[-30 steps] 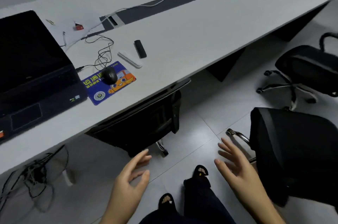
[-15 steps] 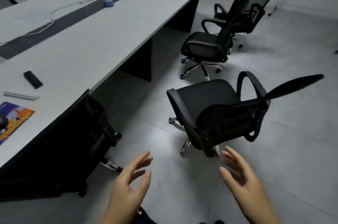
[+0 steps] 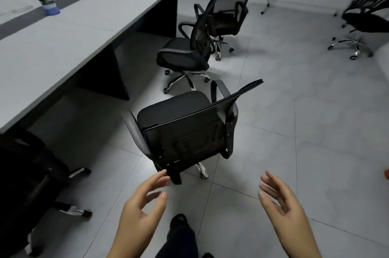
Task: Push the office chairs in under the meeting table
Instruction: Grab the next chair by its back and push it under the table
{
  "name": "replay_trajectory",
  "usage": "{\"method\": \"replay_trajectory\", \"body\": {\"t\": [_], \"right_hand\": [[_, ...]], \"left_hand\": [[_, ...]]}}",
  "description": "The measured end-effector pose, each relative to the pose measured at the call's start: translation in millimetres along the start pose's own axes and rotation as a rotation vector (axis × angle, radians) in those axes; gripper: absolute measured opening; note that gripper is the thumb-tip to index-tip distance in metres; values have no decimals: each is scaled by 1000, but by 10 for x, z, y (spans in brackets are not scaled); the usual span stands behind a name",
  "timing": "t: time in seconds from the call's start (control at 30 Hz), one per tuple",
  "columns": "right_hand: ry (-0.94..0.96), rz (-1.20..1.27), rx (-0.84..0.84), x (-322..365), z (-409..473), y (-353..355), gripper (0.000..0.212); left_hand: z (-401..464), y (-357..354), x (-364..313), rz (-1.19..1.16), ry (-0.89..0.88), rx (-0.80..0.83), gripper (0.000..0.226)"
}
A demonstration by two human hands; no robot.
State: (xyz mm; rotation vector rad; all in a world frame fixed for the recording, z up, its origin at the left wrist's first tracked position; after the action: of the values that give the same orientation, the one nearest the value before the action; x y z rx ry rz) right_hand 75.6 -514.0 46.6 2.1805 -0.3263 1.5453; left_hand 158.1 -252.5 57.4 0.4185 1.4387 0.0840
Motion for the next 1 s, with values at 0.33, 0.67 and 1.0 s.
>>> {"method": "replay_trajectory", "body": {"t": [0.33, 0.67, 1.0], "right_hand": [[86, -71, 76, 503, 1323, 298, 41], [466, -430, 399, 1272, 2665, 94, 50], [1111, -1191, 653, 1091, 3507, -409, 19]], "left_hand": [[1041, -452, -347, 39, -152, -187, 41], [1837, -546, -231, 745, -17, 133, 51], [2061, -779, 37, 1131, 385, -65, 34]]}}
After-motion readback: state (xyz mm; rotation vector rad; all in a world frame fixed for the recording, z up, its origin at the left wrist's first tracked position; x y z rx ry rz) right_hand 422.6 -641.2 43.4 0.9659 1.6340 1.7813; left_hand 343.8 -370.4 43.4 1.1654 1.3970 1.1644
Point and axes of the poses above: each hand's wrist, its own z-axis towards the middle knuckle, its own y-axis out of the back of the hand, x = y × z, the point moved 3 cm from there along z, towards the middle knuckle, and after that the axes turned 6 degrees about -y, right-handed, at the moved point
